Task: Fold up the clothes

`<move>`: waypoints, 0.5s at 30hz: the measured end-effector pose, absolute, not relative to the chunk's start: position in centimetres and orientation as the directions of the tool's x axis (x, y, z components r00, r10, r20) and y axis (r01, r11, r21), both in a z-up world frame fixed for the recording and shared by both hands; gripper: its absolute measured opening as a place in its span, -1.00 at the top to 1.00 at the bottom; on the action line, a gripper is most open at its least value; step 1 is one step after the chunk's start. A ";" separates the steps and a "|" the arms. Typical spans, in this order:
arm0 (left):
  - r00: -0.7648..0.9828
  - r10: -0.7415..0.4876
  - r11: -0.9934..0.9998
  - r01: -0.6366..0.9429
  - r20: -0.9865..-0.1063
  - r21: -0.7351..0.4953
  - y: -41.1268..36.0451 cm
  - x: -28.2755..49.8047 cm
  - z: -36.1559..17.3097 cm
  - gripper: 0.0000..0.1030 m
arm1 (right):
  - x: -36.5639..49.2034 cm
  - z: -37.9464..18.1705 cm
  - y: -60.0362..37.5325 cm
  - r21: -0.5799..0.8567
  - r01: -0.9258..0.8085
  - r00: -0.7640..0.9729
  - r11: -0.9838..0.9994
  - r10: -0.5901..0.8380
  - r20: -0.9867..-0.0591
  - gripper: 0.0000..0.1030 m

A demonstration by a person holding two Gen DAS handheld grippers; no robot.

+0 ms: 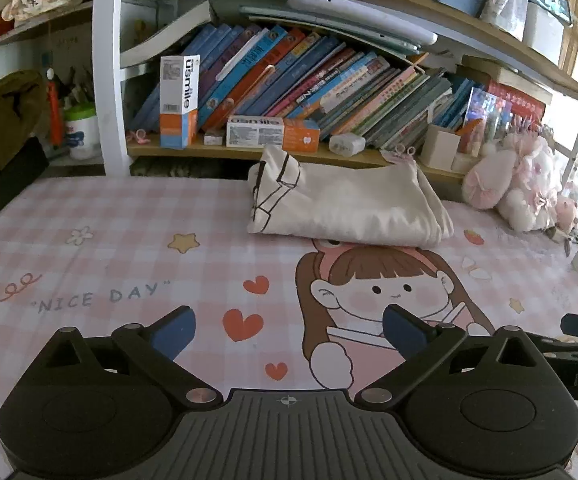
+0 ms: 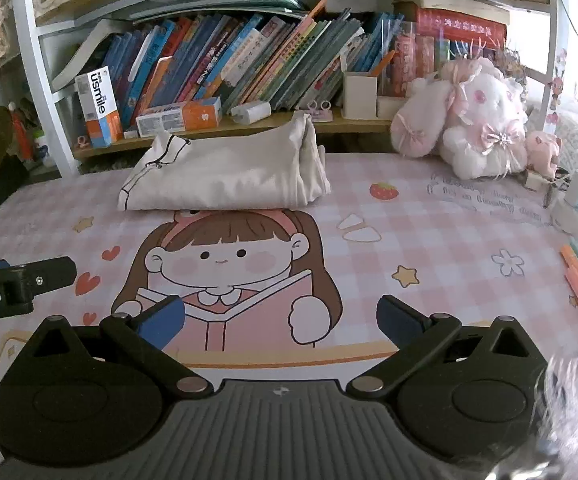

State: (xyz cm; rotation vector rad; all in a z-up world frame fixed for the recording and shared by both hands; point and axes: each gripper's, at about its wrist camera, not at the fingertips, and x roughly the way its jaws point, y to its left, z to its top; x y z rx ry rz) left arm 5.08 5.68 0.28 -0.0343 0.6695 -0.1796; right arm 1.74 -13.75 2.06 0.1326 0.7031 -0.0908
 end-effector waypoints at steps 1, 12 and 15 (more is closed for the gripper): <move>0.768 -0.177 0.984 0.156 -0.616 -0.088 5.6 5.1 0.3 -0.97 | 1.7 2.1 -13.8 0.092 0.130 0.759 0.987 -0.040 -0.650 -1.00; 0.759 -0.184 0.982 0.163 -0.624 -0.091 5.5 5.0 0.1 -0.97 | 1.7 2.0 -14.0 0.084 0.141 0.756 0.986 -0.053 -0.652 -1.00; 0.756 -0.188 0.981 0.172 -0.627 -0.086 5.4 4.9 0.1 -0.97 | 1.7 1.9 -14.0 0.083 0.140 0.756 0.987 -0.053 -0.653 -1.00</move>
